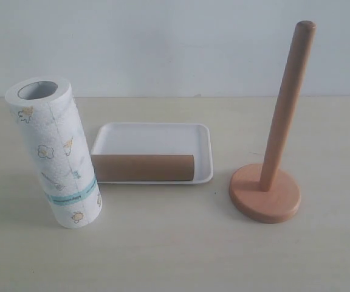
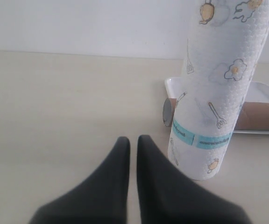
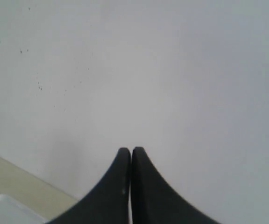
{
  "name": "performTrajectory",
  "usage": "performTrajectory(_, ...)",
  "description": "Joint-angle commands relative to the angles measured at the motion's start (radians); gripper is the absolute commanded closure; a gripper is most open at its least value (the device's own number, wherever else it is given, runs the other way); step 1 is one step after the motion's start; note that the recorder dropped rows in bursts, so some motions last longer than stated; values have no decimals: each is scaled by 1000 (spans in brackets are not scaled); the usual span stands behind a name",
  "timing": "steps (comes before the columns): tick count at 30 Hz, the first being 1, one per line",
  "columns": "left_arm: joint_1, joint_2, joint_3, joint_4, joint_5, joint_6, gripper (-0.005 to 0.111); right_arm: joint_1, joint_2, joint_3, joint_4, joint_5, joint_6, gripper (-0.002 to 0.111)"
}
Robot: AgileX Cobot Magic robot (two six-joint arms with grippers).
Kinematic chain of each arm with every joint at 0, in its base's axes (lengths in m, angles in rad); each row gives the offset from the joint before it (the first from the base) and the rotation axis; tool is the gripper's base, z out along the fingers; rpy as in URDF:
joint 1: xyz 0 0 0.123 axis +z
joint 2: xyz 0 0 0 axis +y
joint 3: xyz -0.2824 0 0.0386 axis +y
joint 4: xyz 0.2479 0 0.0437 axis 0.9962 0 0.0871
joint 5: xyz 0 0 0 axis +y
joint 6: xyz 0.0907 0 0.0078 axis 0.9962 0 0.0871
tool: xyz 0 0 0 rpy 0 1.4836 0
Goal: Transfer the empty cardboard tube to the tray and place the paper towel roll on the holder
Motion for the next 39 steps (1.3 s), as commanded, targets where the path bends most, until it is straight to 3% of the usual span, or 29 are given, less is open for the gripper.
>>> performTrajectory(1,2,-3,3,-3,-8,-8,102,-2,-83,4,-6,2,6,109)
performTrajectory(4,2,-3,3,-3,-8,-8,102,-67,-129,21,12,-6,37,109)
performTrajectory(8,2,-3,3,-3,-8,-8,102,-271,-155,167,17,-47,136,109)
performTrajectory(14,2,-3,3,-3,-8,-8,102,-583,-243,527,60,-399,297,109)
performTrajectory(17,2,-3,3,-3,-8,-8,102,-684,-278,658,84,-517,363,109)
performTrajectory(26,2,-3,3,-3,-8,-8,102,-709,-283,714,112,-490,360,109)
performTrajectory(28,2,-3,3,-3,-8,-8,102,-709,-283,714,204,-468,258,109)
performTrajectory(32,2,-3,3,-3,-8,-8,102,-709,-283,714,571,-393,-204,109)
performTrajectory(39,2,-3,3,-3,-8,-8,102,-709,-297,719,640,-383,-254,109)
